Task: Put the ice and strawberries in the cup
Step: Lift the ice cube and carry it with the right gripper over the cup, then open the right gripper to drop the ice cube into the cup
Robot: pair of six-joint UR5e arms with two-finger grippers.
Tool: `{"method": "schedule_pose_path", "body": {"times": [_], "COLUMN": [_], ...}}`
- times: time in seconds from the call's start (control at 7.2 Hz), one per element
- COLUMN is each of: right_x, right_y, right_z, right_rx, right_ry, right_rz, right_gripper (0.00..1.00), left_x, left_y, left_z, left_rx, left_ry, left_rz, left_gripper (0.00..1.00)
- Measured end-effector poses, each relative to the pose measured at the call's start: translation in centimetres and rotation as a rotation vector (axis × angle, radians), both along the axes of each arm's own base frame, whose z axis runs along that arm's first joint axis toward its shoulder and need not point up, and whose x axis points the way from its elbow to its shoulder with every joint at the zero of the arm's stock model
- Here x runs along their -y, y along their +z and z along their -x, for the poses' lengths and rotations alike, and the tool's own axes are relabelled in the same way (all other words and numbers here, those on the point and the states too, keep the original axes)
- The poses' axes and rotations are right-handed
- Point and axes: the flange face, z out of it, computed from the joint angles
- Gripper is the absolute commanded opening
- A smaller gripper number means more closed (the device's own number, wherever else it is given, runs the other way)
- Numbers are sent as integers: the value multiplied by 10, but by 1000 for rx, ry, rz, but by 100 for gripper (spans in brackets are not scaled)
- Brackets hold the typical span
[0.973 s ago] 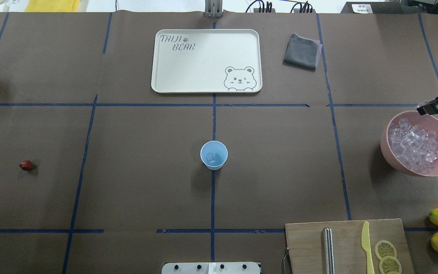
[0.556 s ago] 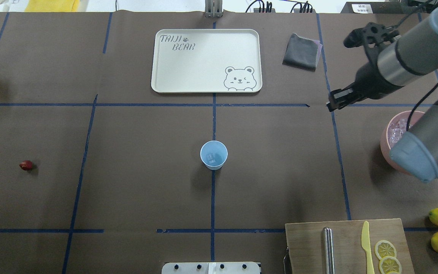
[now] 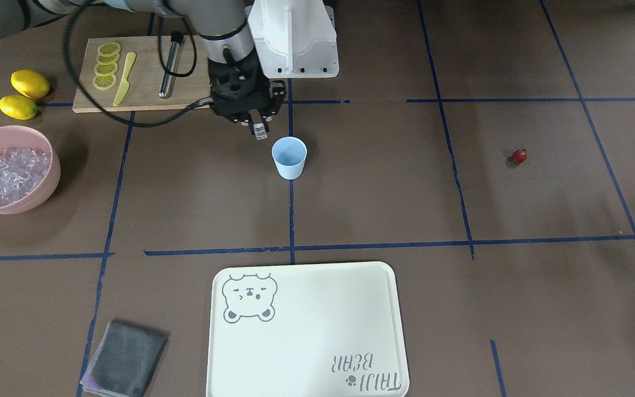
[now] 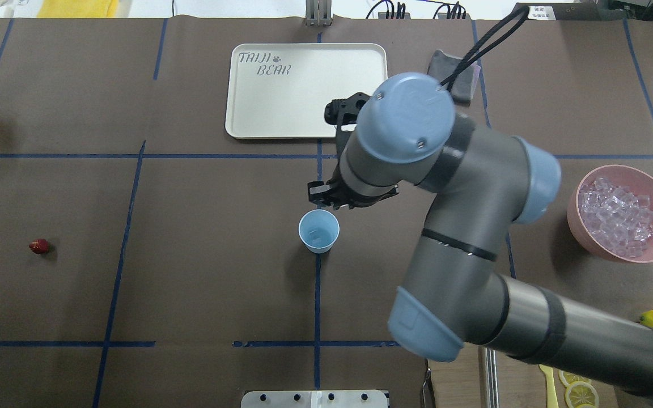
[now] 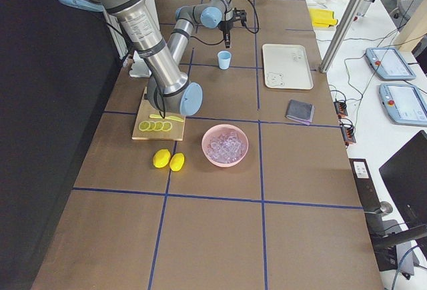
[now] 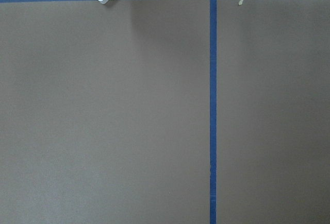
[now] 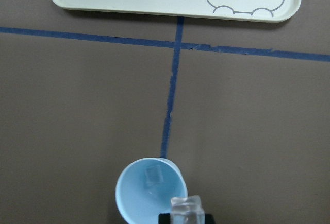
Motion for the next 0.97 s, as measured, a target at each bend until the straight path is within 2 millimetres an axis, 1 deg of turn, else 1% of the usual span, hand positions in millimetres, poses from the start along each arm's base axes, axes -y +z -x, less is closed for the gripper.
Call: {"method": "schedule_pose_path", "body": {"times": [0.14,0.28,0.42,0.56,0.69,0.83,0.97], "right_x": [-11,-18,-21,-22,-22,-22,-22], "right_y": [-8,-8,-2,5,9,10,9], "right_z": [34,53,63,67,68,68,68], "right_rx": [-22,-42,-61,-75,-85,-89,-86], "right_ry": [17,24,27,30,34,38,40], "right_rz": [9,15,18,20,18,15,12], "right_gripper": [0,0,0,0,10,99,100], "left_x": [0,-1,-1,-1,-1,-1,-1], "left_y": [0,1,1,1,1,1,1], "left_z": [0,0,0,0,0,0,-1], "left_rx": [0,0,0,0,0,0,0], "left_ry": [0,0,0,0,0,1,1], "left_rz": [1,1,1,2,3,4,6], "left_gripper": [100,100,100,100,100,100,100]}}
